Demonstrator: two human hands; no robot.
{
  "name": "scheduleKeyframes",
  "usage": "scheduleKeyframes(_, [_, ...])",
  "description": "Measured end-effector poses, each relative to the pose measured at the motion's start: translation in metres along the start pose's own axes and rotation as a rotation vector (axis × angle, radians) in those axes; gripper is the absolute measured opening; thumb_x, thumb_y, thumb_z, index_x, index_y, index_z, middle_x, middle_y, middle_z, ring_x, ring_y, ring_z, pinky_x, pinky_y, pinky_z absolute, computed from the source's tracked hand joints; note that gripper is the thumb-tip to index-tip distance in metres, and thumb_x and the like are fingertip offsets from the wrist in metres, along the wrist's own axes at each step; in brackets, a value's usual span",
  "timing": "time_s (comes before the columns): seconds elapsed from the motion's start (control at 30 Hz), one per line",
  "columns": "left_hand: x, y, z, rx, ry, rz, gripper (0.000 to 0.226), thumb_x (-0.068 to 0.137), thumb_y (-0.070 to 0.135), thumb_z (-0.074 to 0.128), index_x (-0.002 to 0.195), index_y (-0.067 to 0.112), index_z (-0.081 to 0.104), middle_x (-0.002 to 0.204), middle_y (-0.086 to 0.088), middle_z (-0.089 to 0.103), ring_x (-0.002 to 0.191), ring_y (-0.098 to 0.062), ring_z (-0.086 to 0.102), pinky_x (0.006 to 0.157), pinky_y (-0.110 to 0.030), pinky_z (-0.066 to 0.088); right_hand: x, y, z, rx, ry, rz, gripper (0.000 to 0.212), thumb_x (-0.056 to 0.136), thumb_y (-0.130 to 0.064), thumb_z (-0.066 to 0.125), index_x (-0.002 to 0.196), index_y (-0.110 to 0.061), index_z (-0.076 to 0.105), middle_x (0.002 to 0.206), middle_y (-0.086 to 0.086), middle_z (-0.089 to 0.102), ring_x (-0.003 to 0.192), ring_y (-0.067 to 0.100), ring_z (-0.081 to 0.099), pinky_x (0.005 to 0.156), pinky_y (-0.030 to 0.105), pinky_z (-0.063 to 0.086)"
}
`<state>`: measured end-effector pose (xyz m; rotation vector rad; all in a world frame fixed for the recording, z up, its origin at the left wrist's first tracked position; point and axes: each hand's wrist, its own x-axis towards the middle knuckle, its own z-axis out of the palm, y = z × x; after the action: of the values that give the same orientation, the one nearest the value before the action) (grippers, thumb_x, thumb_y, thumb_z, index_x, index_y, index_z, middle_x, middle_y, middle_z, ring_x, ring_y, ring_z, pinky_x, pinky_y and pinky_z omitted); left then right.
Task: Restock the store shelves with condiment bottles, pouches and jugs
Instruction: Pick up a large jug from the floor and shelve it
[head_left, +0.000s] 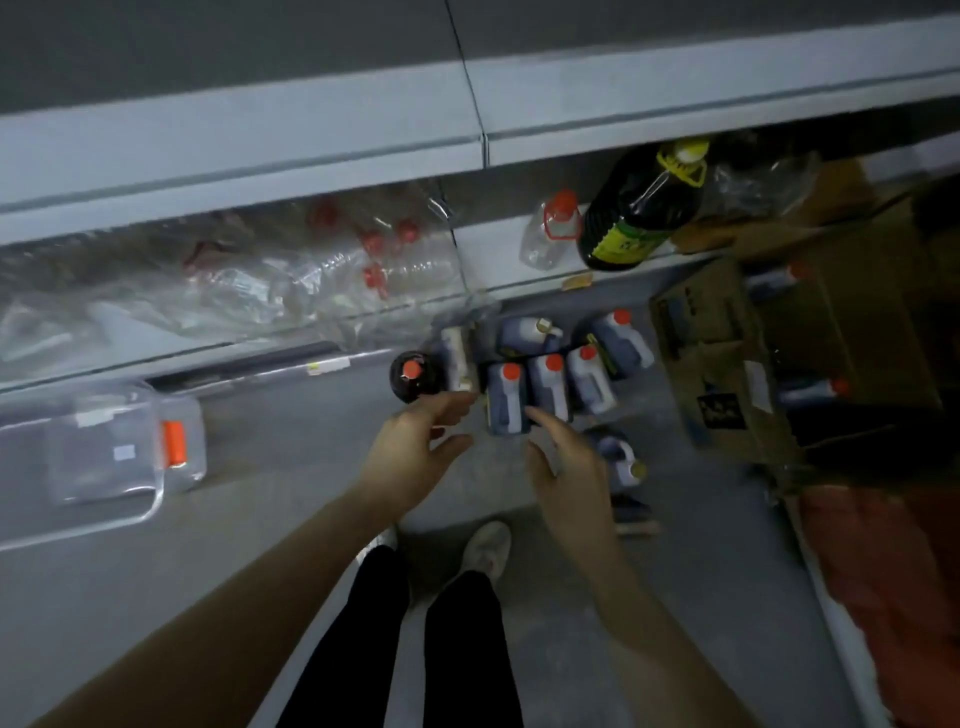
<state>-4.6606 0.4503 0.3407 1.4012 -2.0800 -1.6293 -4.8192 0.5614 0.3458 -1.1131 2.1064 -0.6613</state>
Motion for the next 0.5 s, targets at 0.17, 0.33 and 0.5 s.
scheduleKeyframes(0.17, [0.033, -0.064, 0.051, -0.029, -0.035, -0.09, 0.043, 0.09, 0.005, 0.069, 0.131, 0.012, 0.06, 0.12, -0.004, 0.065, 0.108, -0.018, 0.063, 0.099, -0.032, 0.051, 0.027, 0.068, 0.053, 0.045, 0.01, 0.122, 0.039, 0.099, -0.012, 0.062, 0.137, -0.01, 0.059, 0.135, 0.006, 0.064, 0.125, 0.021, 0.058, 0.1, 0.018, 0.039])
scheduleKeyframes(0.33, [0.063, -0.125, 0.09, 0.022, -0.073, -0.152, 0.046, 0.09, 0.011, 0.07, 0.134, 0.02, 0.057, 0.12, 0.0, 0.064, 0.105, -0.012, 0.061, 0.092, -0.02, 0.049, 0.05, 0.128, 0.103, 0.042, -0.006, 0.182, 0.045, 0.096, -0.011, 0.065, 0.14, -0.011, 0.056, 0.138, 0.003, 0.061, 0.126, 0.017, 0.056, 0.101, 0.013, 0.034])
scheduleKeyframes(0.5, [0.093, -0.181, 0.13, 0.034, -0.102, -0.222, 0.05, 0.09, 0.01, 0.07, 0.136, 0.021, 0.055, 0.12, -0.001, 0.063, 0.105, -0.016, 0.061, 0.094, -0.029, 0.051, 0.071, 0.184, 0.148, 0.038, -0.027, 0.257, 0.054, 0.098, -0.015, 0.064, 0.148, -0.017, 0.047, 0.148, 0.0, 0.054, 0.134, 0.017, 0.051, 0.109, 0.025, 0.038])
